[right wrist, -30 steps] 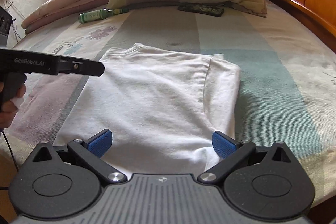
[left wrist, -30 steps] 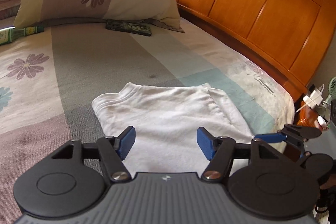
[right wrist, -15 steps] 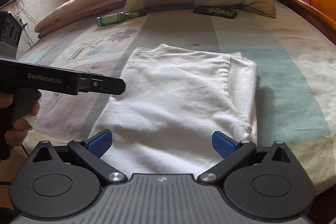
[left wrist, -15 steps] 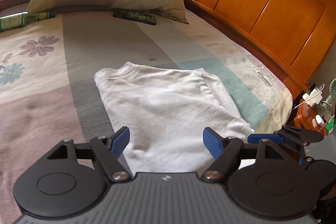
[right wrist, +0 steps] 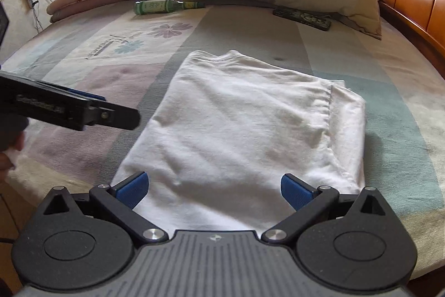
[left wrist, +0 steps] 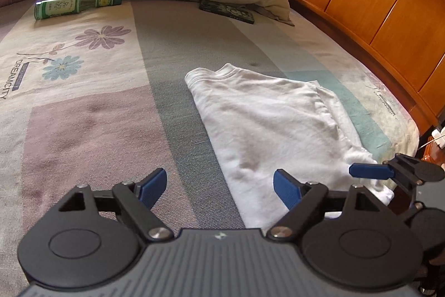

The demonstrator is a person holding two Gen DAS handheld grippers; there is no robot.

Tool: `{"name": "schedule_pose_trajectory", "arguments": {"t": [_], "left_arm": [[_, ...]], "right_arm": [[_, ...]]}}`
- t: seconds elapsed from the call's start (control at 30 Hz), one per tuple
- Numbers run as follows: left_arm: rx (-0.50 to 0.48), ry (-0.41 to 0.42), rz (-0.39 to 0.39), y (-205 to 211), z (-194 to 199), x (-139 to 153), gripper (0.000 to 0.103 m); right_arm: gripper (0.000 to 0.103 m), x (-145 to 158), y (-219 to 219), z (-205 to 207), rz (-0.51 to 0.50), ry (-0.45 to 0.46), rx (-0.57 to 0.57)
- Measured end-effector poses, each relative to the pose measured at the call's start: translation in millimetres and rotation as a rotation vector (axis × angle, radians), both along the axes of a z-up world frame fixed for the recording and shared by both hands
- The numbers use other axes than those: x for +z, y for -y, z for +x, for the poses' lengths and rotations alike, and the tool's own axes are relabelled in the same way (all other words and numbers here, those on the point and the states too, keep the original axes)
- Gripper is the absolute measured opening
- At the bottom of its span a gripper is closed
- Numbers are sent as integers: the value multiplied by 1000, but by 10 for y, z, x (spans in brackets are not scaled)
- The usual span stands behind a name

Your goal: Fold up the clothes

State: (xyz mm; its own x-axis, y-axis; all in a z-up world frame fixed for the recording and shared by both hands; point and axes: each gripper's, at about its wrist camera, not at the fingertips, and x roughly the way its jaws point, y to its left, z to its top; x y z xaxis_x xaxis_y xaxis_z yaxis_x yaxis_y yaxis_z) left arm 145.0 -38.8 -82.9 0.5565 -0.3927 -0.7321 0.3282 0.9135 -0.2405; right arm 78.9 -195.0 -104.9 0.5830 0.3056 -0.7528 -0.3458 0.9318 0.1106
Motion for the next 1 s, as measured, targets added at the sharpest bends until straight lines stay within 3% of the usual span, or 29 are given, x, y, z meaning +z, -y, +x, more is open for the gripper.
{"name": "schedule_pose_trajectory", "arguments": {"t": [0.17, 0.37, 0.53, 0.6, 0.73, 0.83, 1.0], "left_arm": [[-15, 21, -35, 14, 1, 20, 87], [-13, 24, 4, 74, -5, -1, 87], [-43, 33, 9, 122, -28, 9, 88], [-42, 30, 11, 123, -8, -2, 89], [-49, 31, 15, 185, 33, -1, 89], [-72, 38, 9, 272, 41, 7, 89], [-123, 37, 7, 419, -6, -1, 89]], "right_arm": [[103, -128, -174, -225, -107, -11, 47], [103, 193, 230, -86, -32, 130, -118], [103, -33, 720, 151, 145, 6, -260], [103, -34, 795, 73, 155, 26, -252], [103, 177, 697, -105, 70, 74, -226], [103, 188, 574, -169, 96, 24, -120], [103, -23, 671, -191, -99, -21, -246]]}}
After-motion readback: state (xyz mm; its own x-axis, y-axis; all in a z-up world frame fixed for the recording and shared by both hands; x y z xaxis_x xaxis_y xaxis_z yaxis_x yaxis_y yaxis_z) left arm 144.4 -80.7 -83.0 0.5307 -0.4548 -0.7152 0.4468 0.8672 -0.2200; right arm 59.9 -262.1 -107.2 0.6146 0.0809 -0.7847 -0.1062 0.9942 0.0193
